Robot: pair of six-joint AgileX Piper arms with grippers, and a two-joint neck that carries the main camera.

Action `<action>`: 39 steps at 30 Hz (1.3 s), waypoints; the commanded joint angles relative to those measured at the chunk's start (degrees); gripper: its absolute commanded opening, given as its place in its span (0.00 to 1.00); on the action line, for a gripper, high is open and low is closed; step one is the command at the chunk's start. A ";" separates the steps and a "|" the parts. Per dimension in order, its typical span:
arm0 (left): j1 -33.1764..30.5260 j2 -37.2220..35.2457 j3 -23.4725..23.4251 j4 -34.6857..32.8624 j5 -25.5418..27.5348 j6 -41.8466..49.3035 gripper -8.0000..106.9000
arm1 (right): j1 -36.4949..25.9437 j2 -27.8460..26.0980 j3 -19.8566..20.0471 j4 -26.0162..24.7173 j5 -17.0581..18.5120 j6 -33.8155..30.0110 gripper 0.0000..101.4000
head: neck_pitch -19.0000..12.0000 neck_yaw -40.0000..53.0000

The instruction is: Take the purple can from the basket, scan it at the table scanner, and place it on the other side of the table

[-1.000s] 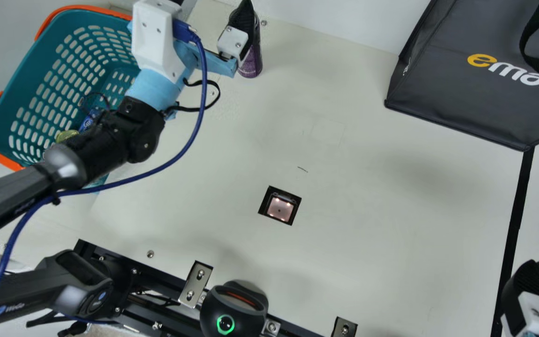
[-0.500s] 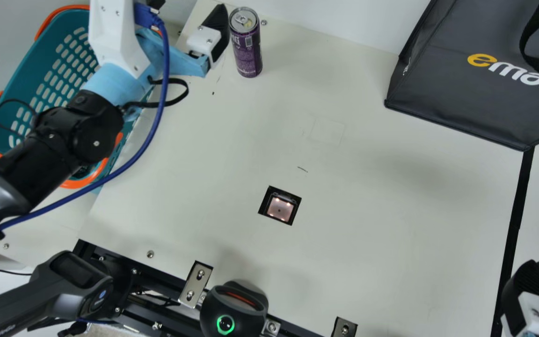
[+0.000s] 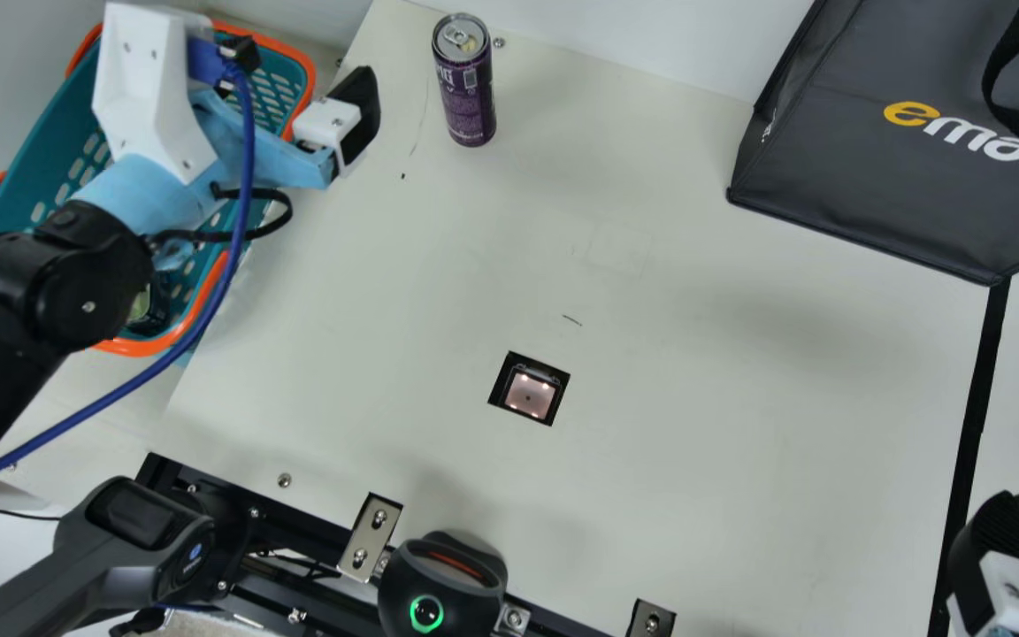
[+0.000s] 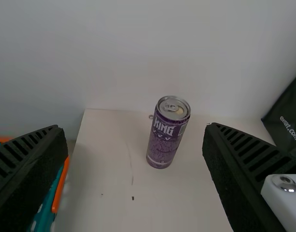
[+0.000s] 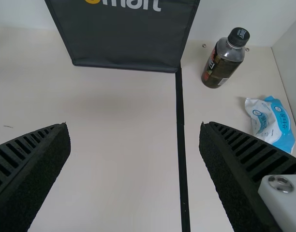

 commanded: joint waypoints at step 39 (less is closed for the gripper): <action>-2.15 -17.39 -2.30 11.32 20.20 -9.52 0.85 | 0.00 0.00 0.00 0.00 -0.10 0.00 0.94 | -1.66 -6.54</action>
